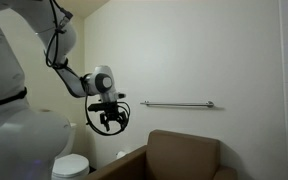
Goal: Use the towel from the seat to wipe the backrest of the sofa.
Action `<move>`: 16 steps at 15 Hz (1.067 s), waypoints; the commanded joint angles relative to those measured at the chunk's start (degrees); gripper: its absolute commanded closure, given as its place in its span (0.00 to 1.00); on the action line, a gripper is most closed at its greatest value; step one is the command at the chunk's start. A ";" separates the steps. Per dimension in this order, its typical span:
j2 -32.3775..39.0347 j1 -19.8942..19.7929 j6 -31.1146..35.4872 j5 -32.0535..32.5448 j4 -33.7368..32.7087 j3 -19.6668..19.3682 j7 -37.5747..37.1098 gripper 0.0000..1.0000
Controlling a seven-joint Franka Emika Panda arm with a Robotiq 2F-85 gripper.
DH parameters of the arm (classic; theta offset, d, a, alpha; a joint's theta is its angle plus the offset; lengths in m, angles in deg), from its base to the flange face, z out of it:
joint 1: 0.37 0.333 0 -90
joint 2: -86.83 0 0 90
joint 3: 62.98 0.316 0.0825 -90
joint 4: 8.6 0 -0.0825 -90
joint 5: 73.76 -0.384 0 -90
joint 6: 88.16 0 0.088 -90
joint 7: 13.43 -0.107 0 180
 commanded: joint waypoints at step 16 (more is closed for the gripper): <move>20.49 0.32 18.74 -0.49 0.13 -2.11 0.84 0.00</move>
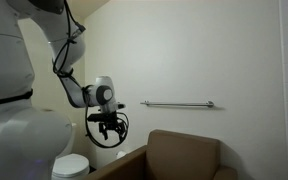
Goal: Use the towel from the seat to wipe the backrest of the sofa.
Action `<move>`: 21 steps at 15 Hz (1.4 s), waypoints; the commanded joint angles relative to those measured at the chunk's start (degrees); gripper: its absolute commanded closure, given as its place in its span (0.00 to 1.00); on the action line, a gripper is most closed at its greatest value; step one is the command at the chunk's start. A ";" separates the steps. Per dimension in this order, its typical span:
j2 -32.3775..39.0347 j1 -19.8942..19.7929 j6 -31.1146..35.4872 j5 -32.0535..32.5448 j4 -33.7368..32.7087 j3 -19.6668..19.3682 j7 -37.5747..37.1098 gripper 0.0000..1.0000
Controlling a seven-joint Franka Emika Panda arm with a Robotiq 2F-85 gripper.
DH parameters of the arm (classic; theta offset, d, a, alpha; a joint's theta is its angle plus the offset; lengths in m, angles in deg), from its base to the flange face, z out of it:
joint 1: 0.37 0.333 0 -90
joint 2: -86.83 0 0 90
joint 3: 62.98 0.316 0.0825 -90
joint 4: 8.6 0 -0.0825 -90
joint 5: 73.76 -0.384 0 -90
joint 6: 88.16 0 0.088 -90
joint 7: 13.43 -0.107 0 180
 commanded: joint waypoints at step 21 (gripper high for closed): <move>57.77 -10.27 17.80 -3.58 -29.25 -3.39 5.78 0.00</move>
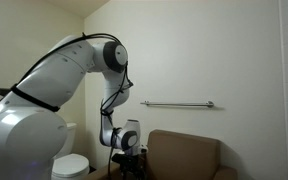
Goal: Use the towel from the seat to wipe the backrest of the sofa.
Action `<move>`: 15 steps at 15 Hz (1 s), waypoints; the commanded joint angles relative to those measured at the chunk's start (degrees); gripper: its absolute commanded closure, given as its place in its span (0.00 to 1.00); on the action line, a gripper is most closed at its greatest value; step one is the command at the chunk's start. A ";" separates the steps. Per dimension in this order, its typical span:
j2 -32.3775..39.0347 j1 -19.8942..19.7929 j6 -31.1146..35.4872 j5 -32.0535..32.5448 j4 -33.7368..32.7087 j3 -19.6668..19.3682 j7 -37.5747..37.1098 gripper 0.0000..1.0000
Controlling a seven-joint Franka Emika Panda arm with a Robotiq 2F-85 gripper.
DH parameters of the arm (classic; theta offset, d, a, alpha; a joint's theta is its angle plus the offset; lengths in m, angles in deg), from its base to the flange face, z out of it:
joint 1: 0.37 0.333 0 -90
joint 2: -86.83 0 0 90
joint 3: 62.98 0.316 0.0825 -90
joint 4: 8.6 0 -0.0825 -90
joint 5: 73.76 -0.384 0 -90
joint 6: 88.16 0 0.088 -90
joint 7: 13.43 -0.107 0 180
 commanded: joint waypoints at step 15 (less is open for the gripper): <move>50.78 11.92 -18.84 0.58 -64.11 -16.25 -14.81 0.00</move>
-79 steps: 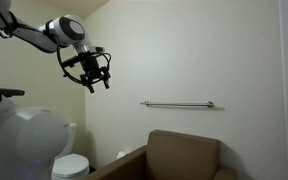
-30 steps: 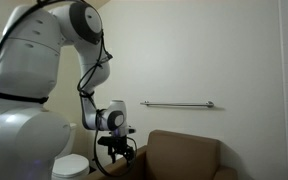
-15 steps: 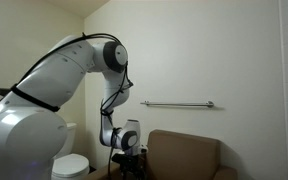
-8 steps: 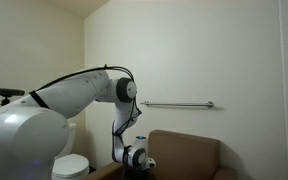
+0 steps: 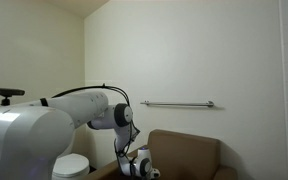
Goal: Use the towel from the seat to wipe the backrest of the sofa.
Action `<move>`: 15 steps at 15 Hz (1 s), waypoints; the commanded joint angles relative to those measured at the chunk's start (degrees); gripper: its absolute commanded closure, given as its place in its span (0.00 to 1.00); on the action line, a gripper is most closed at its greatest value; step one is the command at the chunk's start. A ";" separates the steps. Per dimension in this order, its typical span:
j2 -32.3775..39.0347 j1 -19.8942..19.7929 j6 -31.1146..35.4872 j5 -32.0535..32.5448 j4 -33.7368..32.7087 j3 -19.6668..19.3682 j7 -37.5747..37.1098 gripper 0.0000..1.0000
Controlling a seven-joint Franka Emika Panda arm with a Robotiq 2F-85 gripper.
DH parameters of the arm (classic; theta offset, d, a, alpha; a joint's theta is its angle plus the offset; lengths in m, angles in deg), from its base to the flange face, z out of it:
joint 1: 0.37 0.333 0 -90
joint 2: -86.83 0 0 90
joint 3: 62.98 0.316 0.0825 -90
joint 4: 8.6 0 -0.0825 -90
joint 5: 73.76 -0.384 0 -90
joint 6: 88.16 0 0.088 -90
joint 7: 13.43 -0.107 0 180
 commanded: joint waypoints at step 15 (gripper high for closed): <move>4.44 -0.36 -5.42 0.44 -8.26 -2.18 -1.56 0.00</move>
